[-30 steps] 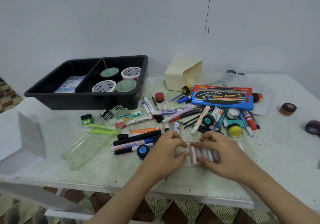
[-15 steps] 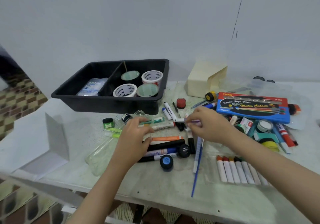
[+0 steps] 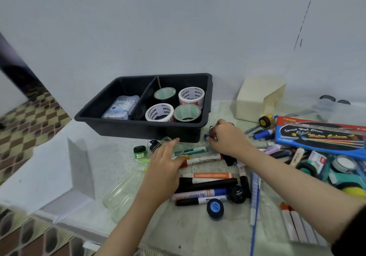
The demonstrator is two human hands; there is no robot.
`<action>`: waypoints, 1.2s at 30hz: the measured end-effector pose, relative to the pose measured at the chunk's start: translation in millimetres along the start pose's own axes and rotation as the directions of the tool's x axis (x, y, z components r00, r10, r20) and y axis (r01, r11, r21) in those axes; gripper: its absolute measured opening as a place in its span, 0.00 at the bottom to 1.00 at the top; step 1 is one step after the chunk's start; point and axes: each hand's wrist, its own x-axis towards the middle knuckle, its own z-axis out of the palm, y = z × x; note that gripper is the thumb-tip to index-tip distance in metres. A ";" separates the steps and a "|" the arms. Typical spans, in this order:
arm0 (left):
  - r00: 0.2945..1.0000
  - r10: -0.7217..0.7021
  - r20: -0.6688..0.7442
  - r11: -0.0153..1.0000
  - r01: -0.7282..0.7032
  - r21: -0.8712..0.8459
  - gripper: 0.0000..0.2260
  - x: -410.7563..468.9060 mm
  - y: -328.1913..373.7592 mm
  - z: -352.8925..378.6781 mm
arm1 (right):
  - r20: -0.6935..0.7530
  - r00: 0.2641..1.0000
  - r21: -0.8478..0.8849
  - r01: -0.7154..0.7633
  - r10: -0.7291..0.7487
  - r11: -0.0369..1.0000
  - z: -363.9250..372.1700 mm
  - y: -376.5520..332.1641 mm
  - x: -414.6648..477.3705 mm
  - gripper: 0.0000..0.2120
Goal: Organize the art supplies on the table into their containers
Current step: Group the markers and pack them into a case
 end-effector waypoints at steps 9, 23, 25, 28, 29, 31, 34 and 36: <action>0.996 0.079 0.051 0.985 -0.085 0.152 0.09 21.2 -4.0 9.7 | -0.044 0.997 0.071 -0.062 0.065 0.996 0.8 -5.1 3.9 0.15; 0.992 0.115 0.060 0.981 -0.123 0.149 0.10 28.2 5.6 10.7 | -0.093 0.975 0.228 0.218 -0.202 0.949 -17.5 17.8 -54.5 0.12; 0.990 0.116 0.077 0.979 -0.127 0.162 0.12 28.8 5.3 8.3 | -0.099 0.969 0.209 0.244 -0.227 0.947 -20.5 18.7 -62.9 0.15; 0.987 0.120 0.111 0.966 -0.142 0.215 0.13 30.5 5.2 4.7 | -0.128 0.953 0.184 0.295 -0.275 0.937 -24.5 20.1 -74.3 0.15; 0.985 0.121 0.121 0.963 -0.146 0.228 0.13 31.5 5.1 3.8 | -0.143 0.948 0.181 0.308 -0.285 0.934 -25.2 20.9 -77.8 0.15; 0.984 0.116 0.138 0.956 -0.148 0.253 0.13 35.3 4.5 1.7 | -0.162 0.945 0.189 0.312 -0.284 0.931 -26.6 23.0 -84.8 0.14; 0.982 0.109 0.154 0.948 -0.149 0.280 0.12 42.6 3.4 -1.1 | -0.203 0.943 0.218 0.305 -0.262 0.927 -29.0 26.5 -96.9 0.14; 0.981 0.109 0.159 0.944 -0.152 0.291 0.12 46.2 4.1 -2.1 | -0.225 0.944 0.229 0.292 -0.242 0.929 -30.8 28.7 -105.8 0.15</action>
